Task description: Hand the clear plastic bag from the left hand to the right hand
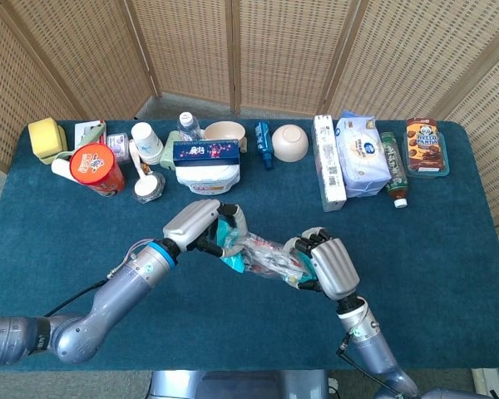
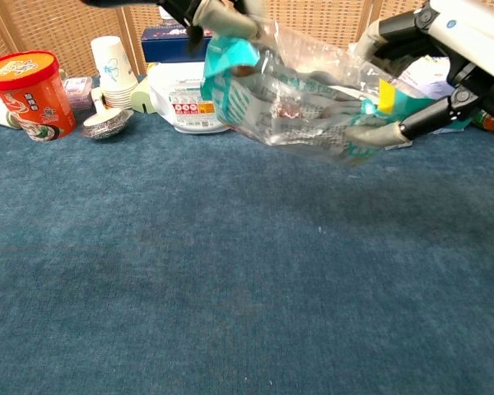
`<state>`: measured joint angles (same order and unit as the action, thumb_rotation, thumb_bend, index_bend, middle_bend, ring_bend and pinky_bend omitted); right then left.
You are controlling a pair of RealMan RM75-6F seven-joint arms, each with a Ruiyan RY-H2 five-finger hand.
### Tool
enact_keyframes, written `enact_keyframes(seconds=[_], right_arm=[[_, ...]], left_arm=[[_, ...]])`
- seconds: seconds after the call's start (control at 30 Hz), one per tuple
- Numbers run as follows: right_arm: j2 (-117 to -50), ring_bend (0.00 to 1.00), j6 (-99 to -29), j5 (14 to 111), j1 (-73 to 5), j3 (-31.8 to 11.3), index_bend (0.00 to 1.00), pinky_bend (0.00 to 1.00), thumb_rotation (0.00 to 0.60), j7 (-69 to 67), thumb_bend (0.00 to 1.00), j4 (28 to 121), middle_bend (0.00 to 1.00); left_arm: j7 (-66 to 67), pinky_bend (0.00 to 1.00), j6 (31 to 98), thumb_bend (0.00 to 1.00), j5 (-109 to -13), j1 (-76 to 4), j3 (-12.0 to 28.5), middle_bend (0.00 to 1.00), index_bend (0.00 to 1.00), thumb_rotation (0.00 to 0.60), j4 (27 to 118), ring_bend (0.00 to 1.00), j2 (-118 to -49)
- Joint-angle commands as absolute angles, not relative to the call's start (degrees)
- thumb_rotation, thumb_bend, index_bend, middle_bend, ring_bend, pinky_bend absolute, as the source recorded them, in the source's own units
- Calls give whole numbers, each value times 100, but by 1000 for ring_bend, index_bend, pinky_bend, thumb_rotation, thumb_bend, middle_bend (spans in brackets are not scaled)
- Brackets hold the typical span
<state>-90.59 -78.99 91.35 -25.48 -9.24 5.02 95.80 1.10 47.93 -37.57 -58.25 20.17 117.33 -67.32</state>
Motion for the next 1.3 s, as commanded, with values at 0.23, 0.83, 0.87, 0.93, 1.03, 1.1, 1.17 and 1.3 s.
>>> enact_keyframes(seconds=[0.23,0.83,0.87,0.93,1.03,1.1,1.17,1.3], right_arm=[[-9035,509,-7973,9091,-2519,-967,852,396,600,494,601,9458,825],[-8685,507,-8189,9021,-2416,-1087,852,396,600,355,602,9346,825],[-8676,507,-8194,9021,-2416,-1091,852,396,600,364,601,9346,825],[-8659,507,-8229,9022,-2410,-1113,852,396,600,399,601,9329,825],[-8656,507,-8269,9036,-2407,-1123,852,396,600,425,601,9302,825],[-8653,507,-8321,9054,-2396,-1135,852,396,600,431,601,9288,825],[-8646,507,-8373,9074,-2380,-1137,852,395,600,427,601,9281,825],[-8629,507,-8458,9104,-2346,-1135,852,394,600,424,602,9288,825]], left_arm=[[-138,8,4437,0,-4428,-5534,1953,0,0,600,11744,0,-6124],[-424,0,5767,0,-6975,-3385,1046,0,0,600,11105,0,-4473],[-442,0,5952,0,-7106,-3233,972,0,0,600,11010,0,-4484],[-401,0,6429,0,-7227,-2779,726,0,0,600,10690,0,-4527],[-246,0,7413,0,-7559,-2169,505,0,0,600,10160,0,-4990],[-256,0,7885,0,-7665,-1859,419,0,0,600,9897,0,-5258],[-330,0,8273,0,-7747,-1579,352,0,0,600,9675,0,-5510],[-370,0,8690,0,-7781,-1189,231,0,0,600,9492,0,-5796]])
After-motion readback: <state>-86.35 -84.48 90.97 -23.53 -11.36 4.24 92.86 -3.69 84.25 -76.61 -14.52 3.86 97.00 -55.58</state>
